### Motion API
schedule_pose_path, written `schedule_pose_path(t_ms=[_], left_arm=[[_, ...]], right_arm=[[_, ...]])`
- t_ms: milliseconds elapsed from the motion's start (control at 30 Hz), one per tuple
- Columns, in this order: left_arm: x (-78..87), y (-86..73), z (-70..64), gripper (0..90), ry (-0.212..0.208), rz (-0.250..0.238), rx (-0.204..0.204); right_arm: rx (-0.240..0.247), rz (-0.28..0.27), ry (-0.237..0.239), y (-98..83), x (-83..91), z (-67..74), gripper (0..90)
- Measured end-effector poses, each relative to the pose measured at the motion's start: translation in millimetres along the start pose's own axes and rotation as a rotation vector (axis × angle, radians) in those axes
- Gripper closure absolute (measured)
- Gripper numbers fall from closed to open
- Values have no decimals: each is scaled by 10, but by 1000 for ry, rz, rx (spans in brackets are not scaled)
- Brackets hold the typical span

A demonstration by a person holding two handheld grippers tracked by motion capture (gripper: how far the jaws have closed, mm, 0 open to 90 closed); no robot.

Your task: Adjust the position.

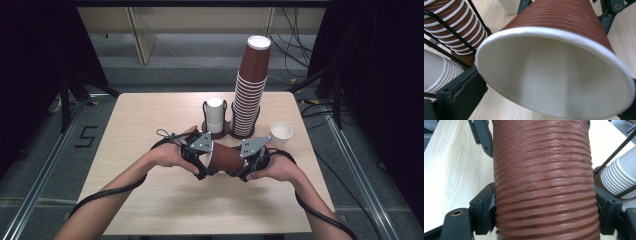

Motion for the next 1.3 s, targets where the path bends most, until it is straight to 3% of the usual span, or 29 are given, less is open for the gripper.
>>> schedule_pose_path(t_ms=[200, 300, 367, 633, 800, 833, 900, 1033, 1300], left_arm=[[-16, 26, -17, 0, -21, -11, -3], [-17, 44, -29, 0, -22, -16, -7], [-14, 50, -30, 5, -26, -16, -19], [1, 53, -41, 35, -22, -6, -50], [22, 77, -56, 53, -30, -11, -53], [27, 82, -58, 55, -32, -9, -58], [31, 89, -71, 58, -39, -7, -64], [46, 83, -72, 60, -40, 22, -89], [109, 76, -22, 60, -7, 102, -137]], right_arm=[[9, -11, 6, 30, -13, 15, 223], [-10, -5, 16, 31, -22, 35, 222], [15, -7, 22, 38, -34, 25, 221], [-8, 17, 28, 15, -49, 27, 212], [-8, 27, 25, 21, -58, 15, 149], [-40, 43, 33, 9, -62, 33, 132], [-35, 53, 22, 4, -68, 21, 98], [-52, 54, 16, -4, -79, 14, 44], [-70, 65, 0, -74, -40, 0, 38]])
Point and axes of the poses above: each handheld gripper's, and its own axes: x roughly backward along the jaws, y roughly out of its top, z roughly to its left, the point moved 7 cm from there along -x, roughly forward along the jaws, and after that the axes turned 2 degrees about -x, right-handed, at the moved point
